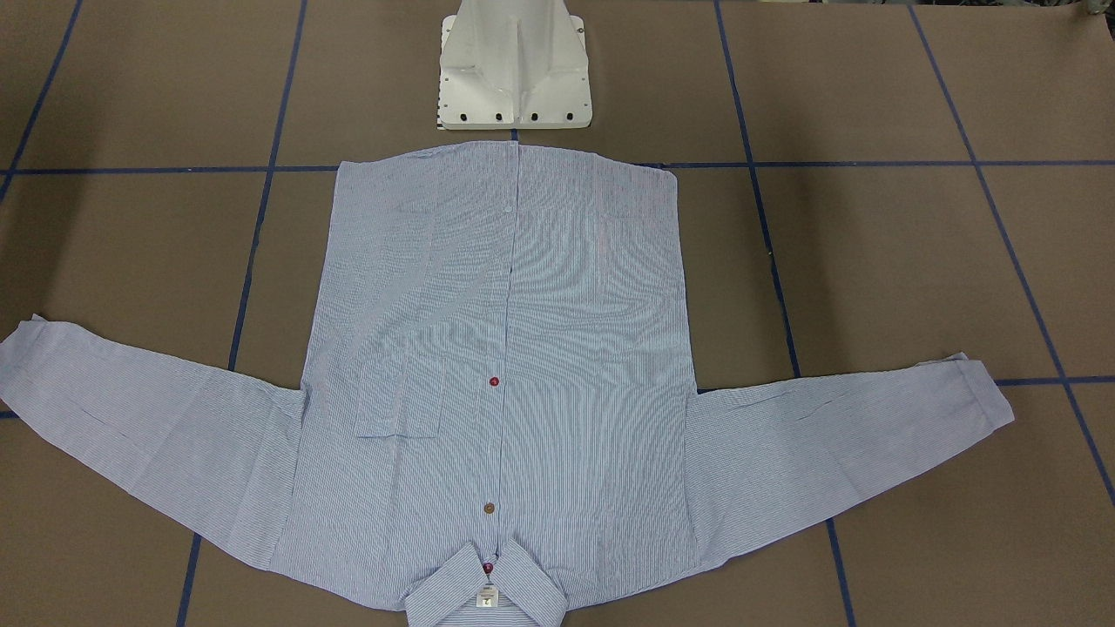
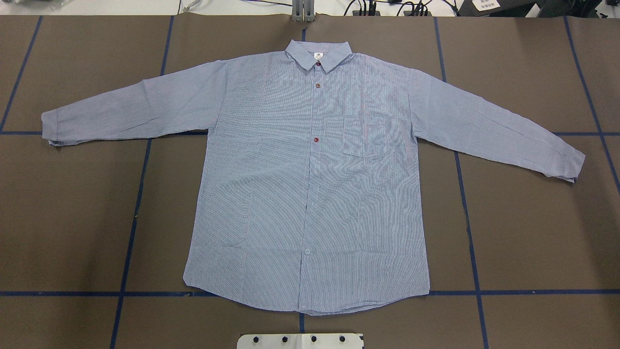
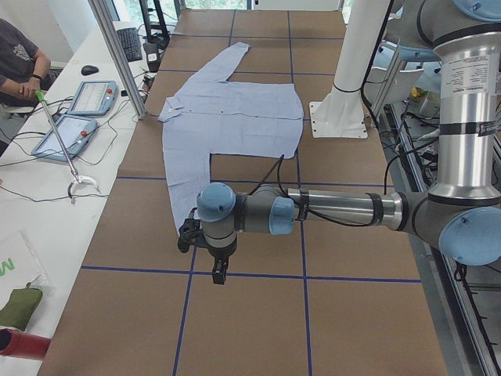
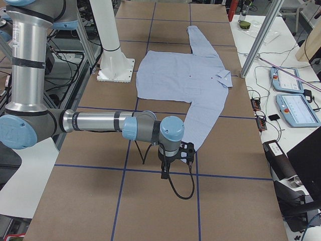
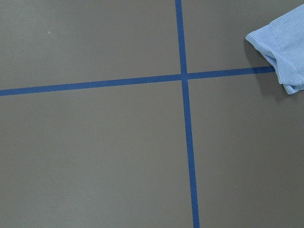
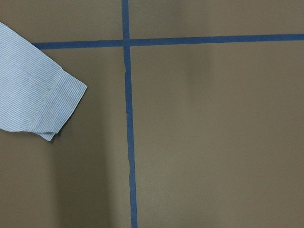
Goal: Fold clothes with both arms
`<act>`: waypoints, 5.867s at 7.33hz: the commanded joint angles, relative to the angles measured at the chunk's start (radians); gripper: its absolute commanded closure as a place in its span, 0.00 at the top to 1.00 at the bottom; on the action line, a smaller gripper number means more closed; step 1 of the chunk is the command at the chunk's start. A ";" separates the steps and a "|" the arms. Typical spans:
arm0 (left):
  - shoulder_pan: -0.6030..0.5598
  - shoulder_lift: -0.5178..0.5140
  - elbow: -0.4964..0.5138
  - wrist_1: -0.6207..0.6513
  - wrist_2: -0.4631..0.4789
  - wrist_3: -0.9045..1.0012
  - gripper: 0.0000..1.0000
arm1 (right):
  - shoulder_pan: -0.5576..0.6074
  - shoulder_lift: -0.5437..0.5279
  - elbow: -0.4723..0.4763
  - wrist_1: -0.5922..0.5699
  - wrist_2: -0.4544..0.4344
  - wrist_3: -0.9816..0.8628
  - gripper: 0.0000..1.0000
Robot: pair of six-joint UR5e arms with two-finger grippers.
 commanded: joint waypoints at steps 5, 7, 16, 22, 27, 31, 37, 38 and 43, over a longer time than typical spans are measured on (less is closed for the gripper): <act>0.000 0.002 0.002 0.000 -0.001 -0.002 1.00 | 0.000 -0.029 0.018 0.011 0.011 0.002 1.00; 0.000 0.003 0.001 -0.003 -0.003 0.002 1.00 | -0.002 -0.028 0.014 0.011 0.014 0.006 1.00; 0.006 -0.067 0.019 -0.227 -0.015 -0.009 1.00 | -0.142 0.046 -0.125 0.293 0.075 0.196 1.00; 0.012 -0.052 0.022 -0.225 -0.015 -0.006 1.00 | -0.345 0.069 -0.294 0.674 0.060 0.505 1.00; 0.012 -0.052 0.019 -0.227 -0.015 -0.008 1.00 | -0.436 0.110 -0.359 0.807 0.006 0.706 0.87; 0.012 -0.050 0.022 -0.227 -0.050 -0.009 1.00 | -0.443 0.110 -0.357 0.805 0.006 0.715 0.73; 0.012 -0.050 0.016 -0.227 -0.053 -0.011 1.00 | -0.469 0.107 -0.356 0.796 0.006 0.715 0.57; 0.012 -0.050 0.016 -0.227 -0.052 -0.009 1.00 | -0.468 0.107 -0.354 0.796 0.006 0.715 0.51; 0.012 -0.050 0.021 -0.227 -0.053 -0.011 1.00 | -0.466 0.106 -0.347 0.795 0.006 0.715 0.10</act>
